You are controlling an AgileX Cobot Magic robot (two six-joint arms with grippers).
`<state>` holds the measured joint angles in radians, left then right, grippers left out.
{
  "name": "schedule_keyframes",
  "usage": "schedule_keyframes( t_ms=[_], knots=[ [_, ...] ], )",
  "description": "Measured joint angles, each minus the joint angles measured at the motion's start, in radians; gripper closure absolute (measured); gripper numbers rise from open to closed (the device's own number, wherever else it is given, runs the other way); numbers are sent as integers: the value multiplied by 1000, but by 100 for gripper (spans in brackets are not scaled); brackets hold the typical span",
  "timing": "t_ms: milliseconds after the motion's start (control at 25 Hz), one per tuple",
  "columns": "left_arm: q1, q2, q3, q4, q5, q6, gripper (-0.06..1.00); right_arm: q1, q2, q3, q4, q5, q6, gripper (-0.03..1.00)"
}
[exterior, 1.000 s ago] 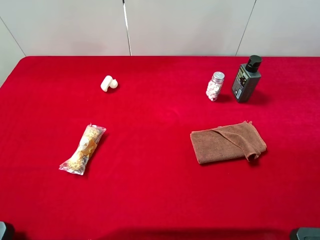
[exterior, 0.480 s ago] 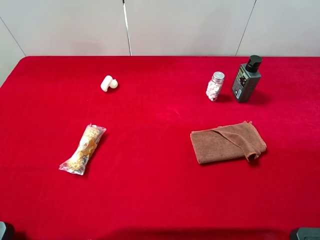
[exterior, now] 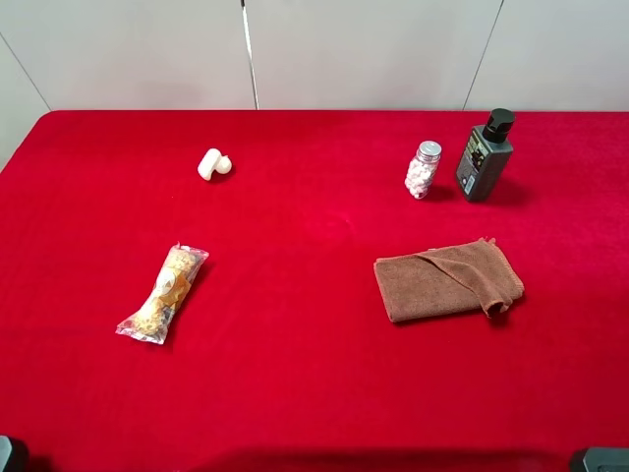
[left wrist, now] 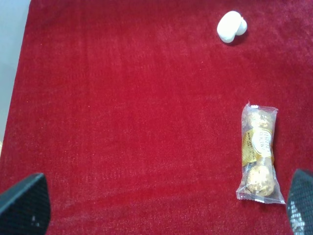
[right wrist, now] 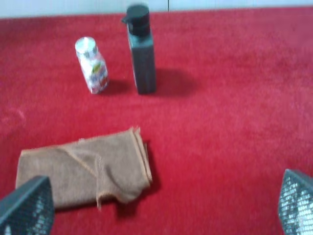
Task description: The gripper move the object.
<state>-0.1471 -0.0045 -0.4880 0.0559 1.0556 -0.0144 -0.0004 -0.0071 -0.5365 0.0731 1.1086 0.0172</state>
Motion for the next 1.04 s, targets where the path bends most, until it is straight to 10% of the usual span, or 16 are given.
schedule_keyframes(
  t_ms=[1040],
  knots=[
    [0,0,0,0,0,0,-2,0,0,37,0,-89,0,28]
  ],
)
